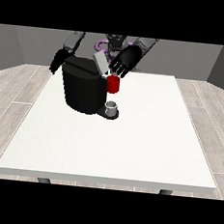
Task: Insert the coffee pod into the coffee machine and close the lid
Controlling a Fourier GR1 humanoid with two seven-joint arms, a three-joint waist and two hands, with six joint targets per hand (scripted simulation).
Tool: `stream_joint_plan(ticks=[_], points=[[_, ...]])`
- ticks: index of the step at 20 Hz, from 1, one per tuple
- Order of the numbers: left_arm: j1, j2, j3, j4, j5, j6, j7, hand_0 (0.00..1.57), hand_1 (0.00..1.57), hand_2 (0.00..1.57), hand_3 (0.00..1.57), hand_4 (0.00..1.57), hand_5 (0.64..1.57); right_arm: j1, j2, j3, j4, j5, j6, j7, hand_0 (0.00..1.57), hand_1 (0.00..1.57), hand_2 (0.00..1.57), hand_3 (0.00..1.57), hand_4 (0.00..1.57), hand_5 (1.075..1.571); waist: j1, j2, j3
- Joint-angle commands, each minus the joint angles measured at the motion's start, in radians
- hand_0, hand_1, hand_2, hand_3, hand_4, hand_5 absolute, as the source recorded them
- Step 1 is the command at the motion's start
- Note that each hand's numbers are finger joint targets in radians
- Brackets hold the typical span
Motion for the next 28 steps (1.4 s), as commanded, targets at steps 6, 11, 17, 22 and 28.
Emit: stream_joint_plan(ticks=[6,11,17,22,28], points=[[-0.014,-0.01,0.004,0.036,-0.007,-0.008,-0.004,1.24,1.24,1.28,1.23,0.42,1.571,-0.015,-0.013,-0.01,-0.002,0.001,0.003,0.052,0.0,0.0,0.0,0.0,0.0,1.571,-0.004,0.008,-0.0001],[-0.045,-0.046,0.0,0.031,-0.011,0.006,0.011,1.19,1.19,1.25,1.2,0.42,1.571,-0.048,-0.003,-0.013,0.024,0.008,-0.015,0.027,0.0,0.0,0.0,0.0,0.13,1.571,0.004,0.032,0.0],[-0.046,-0.045,-0.003,0.027,-0.022,0.015,0.001,1.22,1.22,1.26,1.2,0.42,1.571,-0.072,-0.034,-0.056,0.045,-0.015,-0.006,0.028,0.0,0.0,0.0,0.0,0.1,1.571,0.021,0.038,0.0],[-0.059,-0.005,0.007,0.028,-0.017,-0.02,-0.024,1.21,1.21,1.24,1.21,0.36,1.571,-0.026,-0.024,-0.052,0.057,-0.016,-0.005,-0.006,0.0,0.0,0.0,0.0,0.0,1.571,0.03,0.019,0.0002],[-0.071,-0.007,0.008,0.026,-0.042,0.058,-0.034,1.18,1.18,1.2,1.17,0.35,1.571,-0.049,-0.051,-0.052,0.042,-0.017,0.02,0.008,0.0,0.0,0.0,0.0,0.0,1.571,-0.004,0.044,0.0]])
